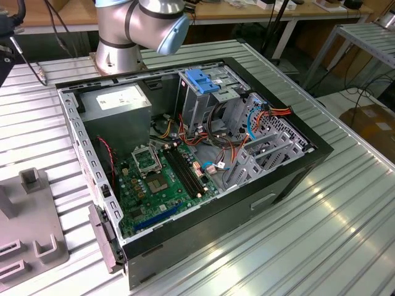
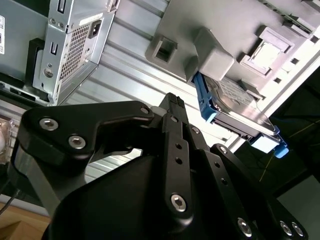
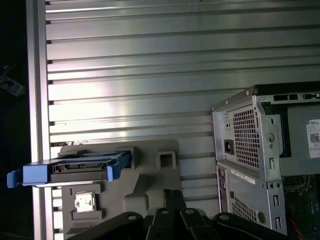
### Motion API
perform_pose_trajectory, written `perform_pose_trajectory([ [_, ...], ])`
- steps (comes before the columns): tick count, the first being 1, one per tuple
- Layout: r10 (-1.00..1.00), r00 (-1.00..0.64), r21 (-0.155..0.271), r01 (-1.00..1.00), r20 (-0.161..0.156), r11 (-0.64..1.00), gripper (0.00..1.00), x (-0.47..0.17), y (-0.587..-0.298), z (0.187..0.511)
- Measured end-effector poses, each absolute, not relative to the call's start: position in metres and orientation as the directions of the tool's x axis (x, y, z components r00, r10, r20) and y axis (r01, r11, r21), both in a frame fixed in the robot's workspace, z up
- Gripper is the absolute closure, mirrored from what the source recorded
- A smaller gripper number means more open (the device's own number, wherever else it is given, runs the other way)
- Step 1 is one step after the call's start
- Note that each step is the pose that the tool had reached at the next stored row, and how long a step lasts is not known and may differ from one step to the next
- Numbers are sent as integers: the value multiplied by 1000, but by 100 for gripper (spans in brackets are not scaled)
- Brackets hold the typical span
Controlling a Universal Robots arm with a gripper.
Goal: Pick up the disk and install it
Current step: 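Reach for the disk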
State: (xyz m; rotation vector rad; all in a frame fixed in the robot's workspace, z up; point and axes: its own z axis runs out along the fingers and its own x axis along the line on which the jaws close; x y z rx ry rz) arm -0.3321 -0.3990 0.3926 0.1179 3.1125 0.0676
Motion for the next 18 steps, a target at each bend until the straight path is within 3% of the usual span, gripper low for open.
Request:
perform_pose_trajectory([
  [18, 76, -997, 44, 75, -25, 996, 90, -371, -399, 393],
])
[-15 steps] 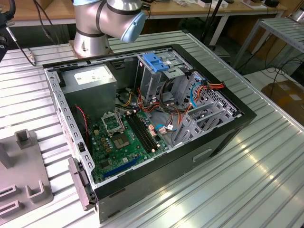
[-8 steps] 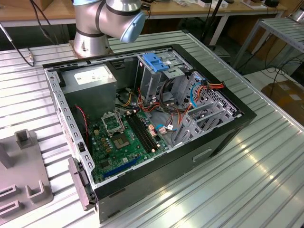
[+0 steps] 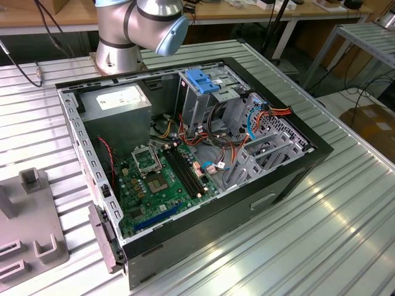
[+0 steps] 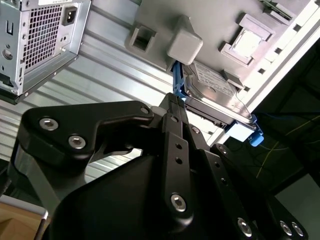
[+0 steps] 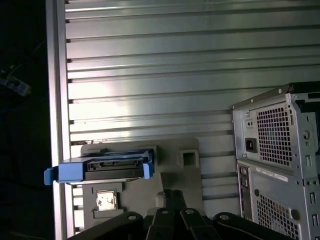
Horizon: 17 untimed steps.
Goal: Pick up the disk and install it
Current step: 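Reach for the disk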
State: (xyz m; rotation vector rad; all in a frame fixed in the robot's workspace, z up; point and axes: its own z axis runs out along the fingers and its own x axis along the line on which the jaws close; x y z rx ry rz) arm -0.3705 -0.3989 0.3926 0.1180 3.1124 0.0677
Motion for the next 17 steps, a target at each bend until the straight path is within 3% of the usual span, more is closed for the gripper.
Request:
perform_pose_trajectory([
  [17, 76, -997, 44, 75, -24, 996, 90, -414, -397, 392],
])
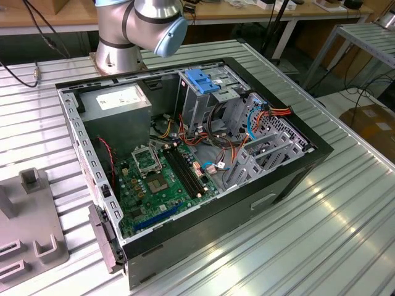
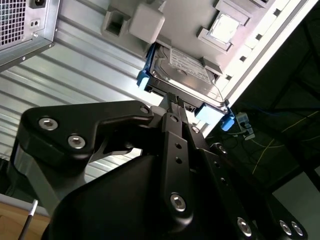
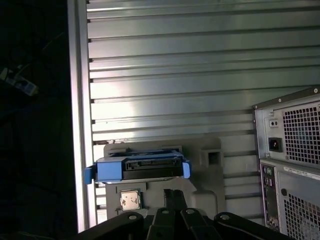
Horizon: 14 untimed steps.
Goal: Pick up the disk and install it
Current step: 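Reach for the disk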
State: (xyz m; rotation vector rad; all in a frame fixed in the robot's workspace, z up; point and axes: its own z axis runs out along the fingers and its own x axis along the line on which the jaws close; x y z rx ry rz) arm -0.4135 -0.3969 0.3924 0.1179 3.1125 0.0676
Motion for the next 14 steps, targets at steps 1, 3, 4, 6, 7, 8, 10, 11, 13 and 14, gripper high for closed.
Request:
perform_pose_trajectory([
  [1, 76, -997, 44, 75, -24, 996, 90, -418, -397, 392],
  [3, 76, -997, 44, 75, -24, 996, 90, -423, -397, 392],
  [4, 76, -997, 44, 75, -25, 996, 90, -425, -397, 392],
  [6, 76, -997, 44, 75, -24, 996, 90, -429, -397, 392],
  [7, 76, -997, 44, 75, -24, 996, 90, -432, -396, 392],
  [8, 76, -997, 44, 75, -24, 996, 90, -434, -396, 392],
  [10, 76, -997, 44, 75, -24, 996, 90, -440, -396, 392],
  [11, 76, -997, 44, 75, -24, 996, 90, -443, -395, 392],
  [13, 76, -997, 44, 75, -25, 996, 90, -454, -395, 392],
  [14, 76, -997, 44, 75, -24, 996, 90, -457, -395, 392],
])
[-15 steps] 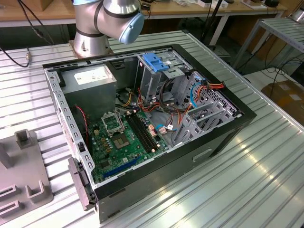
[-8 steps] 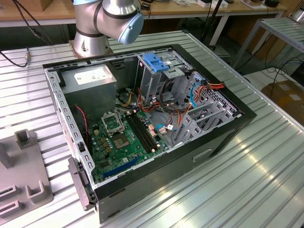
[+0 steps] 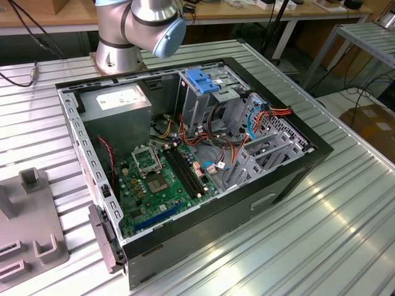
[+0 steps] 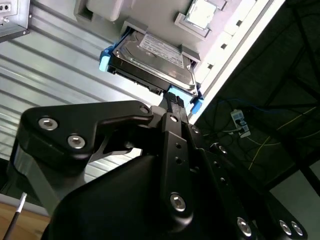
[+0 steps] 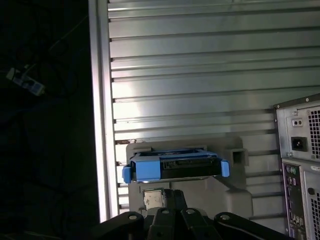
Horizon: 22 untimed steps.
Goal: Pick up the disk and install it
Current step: 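Reach for the disk, then pick up the disk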
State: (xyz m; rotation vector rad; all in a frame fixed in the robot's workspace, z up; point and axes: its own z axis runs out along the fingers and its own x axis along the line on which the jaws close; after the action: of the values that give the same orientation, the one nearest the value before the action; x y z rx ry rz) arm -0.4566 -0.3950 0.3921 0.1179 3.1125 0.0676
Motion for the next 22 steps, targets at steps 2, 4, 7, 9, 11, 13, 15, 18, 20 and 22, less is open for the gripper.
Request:
perform_pose_trajectory([
  [2, 76, -997, 44, 75, -24, 996, 90, -464, -394, 392],
  [4, 76, -997, 44, 75, -25, 996, 90, -464, -394, 392],
  [7, 76, -997, 44, 75, -24, 996, 90, -464, -394, 392],
  [9, 76, -997, 44, 75, -24, 996, 90, -464, -394, 392],
  [11, 76, -997, 44, 75, -24, 996, 90, -464, -394, 392],
  [13, 76, -997, 44, 75, -24, 996, 90, -464, -394, 392],
  [15, 76, -997, 44, 75, -24, 996, 90, -464, -394, 392],
  [18, 73, -997, 44, 72, -24, 996, 90, -464, -394, 392],
  [20, 56, -998, 44, 55, -24, 997, 90, -464, -394, 392],
  [22, 28, -999, 45, 27, -24, 999, 90, -465, -394, 392],
])
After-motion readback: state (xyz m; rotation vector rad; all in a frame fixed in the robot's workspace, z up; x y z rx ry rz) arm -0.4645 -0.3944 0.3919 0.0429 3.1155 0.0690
